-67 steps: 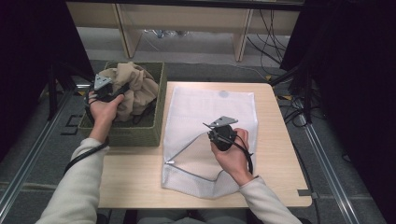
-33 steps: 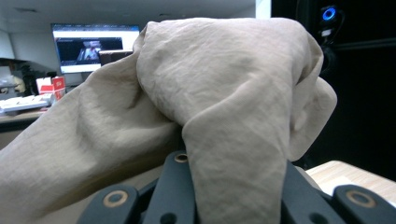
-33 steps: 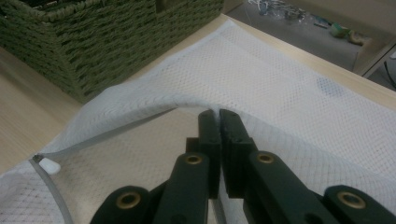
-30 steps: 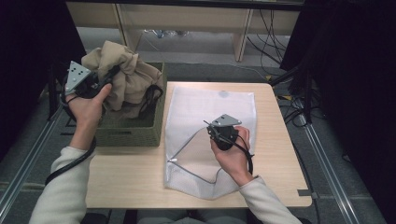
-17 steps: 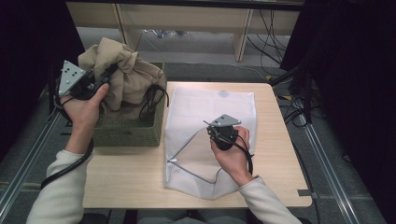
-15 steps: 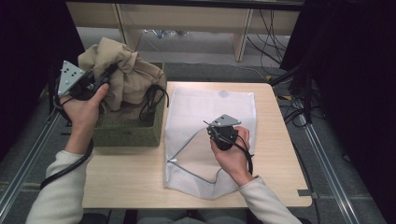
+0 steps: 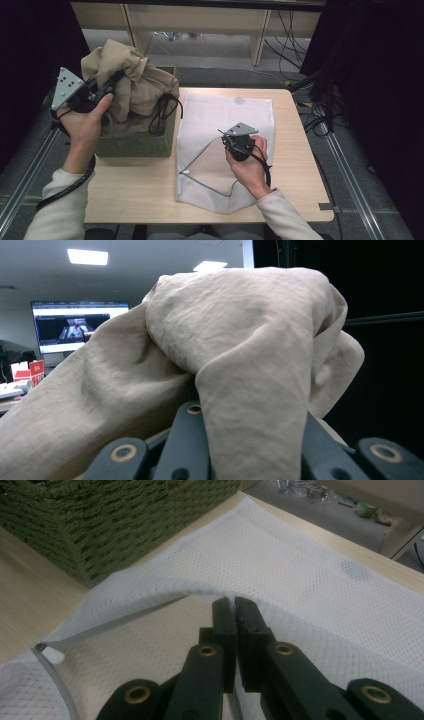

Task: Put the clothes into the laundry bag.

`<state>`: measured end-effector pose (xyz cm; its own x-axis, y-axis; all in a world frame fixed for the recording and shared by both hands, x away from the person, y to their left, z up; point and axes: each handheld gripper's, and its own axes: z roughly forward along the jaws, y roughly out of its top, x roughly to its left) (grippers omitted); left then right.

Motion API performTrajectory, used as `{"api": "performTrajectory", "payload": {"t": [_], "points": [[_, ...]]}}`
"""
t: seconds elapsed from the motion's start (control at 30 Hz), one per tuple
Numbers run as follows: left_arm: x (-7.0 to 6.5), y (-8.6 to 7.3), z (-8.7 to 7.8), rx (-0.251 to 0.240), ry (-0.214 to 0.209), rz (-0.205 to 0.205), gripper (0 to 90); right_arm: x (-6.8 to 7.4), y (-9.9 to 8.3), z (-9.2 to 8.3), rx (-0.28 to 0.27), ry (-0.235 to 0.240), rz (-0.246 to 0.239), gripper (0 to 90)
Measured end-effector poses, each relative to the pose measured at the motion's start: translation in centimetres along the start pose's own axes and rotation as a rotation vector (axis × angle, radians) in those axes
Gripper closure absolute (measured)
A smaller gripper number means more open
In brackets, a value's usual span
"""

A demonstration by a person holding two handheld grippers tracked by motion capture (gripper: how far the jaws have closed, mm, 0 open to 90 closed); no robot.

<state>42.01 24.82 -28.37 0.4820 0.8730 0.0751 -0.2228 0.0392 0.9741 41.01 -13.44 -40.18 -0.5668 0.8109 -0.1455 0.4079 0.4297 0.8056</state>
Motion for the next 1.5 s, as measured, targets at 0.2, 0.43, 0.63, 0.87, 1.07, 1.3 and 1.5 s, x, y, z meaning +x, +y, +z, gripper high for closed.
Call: {"api": "performTrajectory", "payload": {"t": [0.2, 0.43, 0.63, 0.87, 1.07, 1.3, 1.5], "points": [[-1.0, 0.5, -0.8, -0.016, -0.025, 0.013, 83.4, 0.0, 0.0, 0.0, -0.001, -0.002, 0.0, 89.2], [-2.4, 1.1, -2.1, -0.049, -0.069, 0.01, 83.4, 0.0, 0.0, 0.0, 0.0, 0.0, -0.004, 89.2], [-3.5, 2.1, -3.3, -0.074, -0.103, 0.029, 83.3, 0.0, 0.0, -0.1, 0.004, 0.001, 0.007, 89.2], [-4.9, 3.2, -4.6, -0.101, -0.164, 0.01, 83.3, 0.0, 0.1, -0.2, -0.002, 0.001, 0.016, 89.2], [-5.7, 3.8, -5.6, -0.074, -0.215, -0.008, 83.3, 0.1, 0.2, -0.5, -0.023, -0.008, 0.0, 89.2], [-6.3, 4.4, -6.3, -0.074, -0.271, -0.025, 83.2, 0.0, 0.4, -0.7, -0.033, -0.009, 0.01, 89.2], [-6.9, 4.3, -6.5, -0.064, -0.309, -0.04, 83.2, 0.0, 0.4, -0.8, -0.027, -0.005, 0.008, 89.2]]}}
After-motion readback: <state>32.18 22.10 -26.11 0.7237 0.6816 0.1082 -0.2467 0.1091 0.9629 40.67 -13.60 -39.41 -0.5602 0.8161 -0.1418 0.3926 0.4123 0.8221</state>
